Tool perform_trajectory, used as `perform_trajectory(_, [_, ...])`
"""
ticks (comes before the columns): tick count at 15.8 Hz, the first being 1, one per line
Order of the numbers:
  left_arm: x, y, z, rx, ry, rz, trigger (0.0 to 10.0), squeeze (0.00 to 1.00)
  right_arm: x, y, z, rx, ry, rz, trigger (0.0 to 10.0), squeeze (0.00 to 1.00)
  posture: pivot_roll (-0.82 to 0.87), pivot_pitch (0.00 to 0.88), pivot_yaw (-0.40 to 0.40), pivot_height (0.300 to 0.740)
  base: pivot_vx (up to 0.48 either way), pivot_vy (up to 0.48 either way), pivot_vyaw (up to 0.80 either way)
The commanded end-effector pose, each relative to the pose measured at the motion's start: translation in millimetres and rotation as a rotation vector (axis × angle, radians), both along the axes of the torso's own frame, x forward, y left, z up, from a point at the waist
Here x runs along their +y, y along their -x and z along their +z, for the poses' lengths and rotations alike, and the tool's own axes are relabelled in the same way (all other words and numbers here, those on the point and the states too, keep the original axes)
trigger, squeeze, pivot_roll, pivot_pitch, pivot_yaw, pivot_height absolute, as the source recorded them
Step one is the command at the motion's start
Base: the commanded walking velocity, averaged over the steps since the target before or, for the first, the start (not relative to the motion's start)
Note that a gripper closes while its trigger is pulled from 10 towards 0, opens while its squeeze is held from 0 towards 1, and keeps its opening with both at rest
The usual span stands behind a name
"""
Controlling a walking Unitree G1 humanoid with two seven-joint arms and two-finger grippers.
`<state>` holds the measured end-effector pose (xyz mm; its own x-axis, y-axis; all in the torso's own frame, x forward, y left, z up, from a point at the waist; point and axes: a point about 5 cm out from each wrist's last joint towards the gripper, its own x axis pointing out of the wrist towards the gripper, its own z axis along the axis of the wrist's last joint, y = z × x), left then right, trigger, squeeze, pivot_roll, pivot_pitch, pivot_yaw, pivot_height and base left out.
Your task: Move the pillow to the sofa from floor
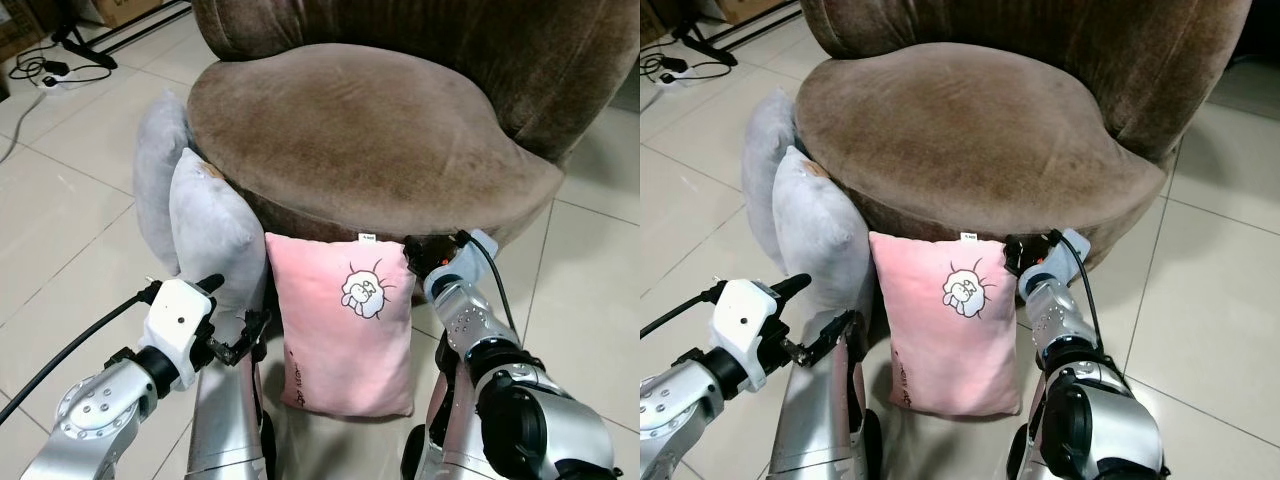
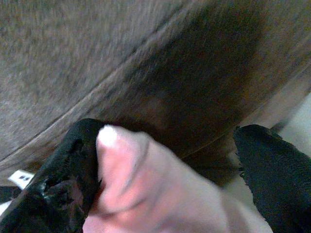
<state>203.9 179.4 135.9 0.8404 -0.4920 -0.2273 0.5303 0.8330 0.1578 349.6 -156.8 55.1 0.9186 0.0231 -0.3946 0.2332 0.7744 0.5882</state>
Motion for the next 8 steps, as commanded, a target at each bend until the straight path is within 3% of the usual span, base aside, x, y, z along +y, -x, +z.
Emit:
perform_trajectory(1, [3.0, 2.4, 2.0, 0.008, 0.002, 0.002, 10.0, 0.00, 8.2, -1.4, 1.2, -0.011, -0.081, 0.016, 10.0, 0.00, 0.04, 0.177, 0.061, 0.407, 0.000, 0.000, 0.00])
perform_trajectory(4, [2.6, 2.3, 2.4, 0.018, 0.018, 0.001, 10.0, 0.00, 24.2, -1.6, 5.2, -0.103, -0.224, 0.109, 10.0, 0.00, 0.04, 0.170, 0.054, 0.407, 0.000, 0.000, 0.00])
perform_trajectory(7, [1.7, 1.3, 1.8, 0.020, 0.024, 0.002, 10.0, 0.00, 34.1, 4.2, -0.1, -0.119, -0.192, 0.197, 10.0, 0.00, 0.04, 0.166, 0.055, 0.407, 0.000, 0.000, 0.00])
perform_trajectory(8, [1.7, 1.0, 1.3, 0.021, 0.023, 0.001, 10.0, 0.00, 37.0, 7.3, -5.1, -0.098, -0.137, 0.208, 6.3, 0.00, 0.04, 0.165, 0.056, 0.407, 0.000, 0.000, 0.00])
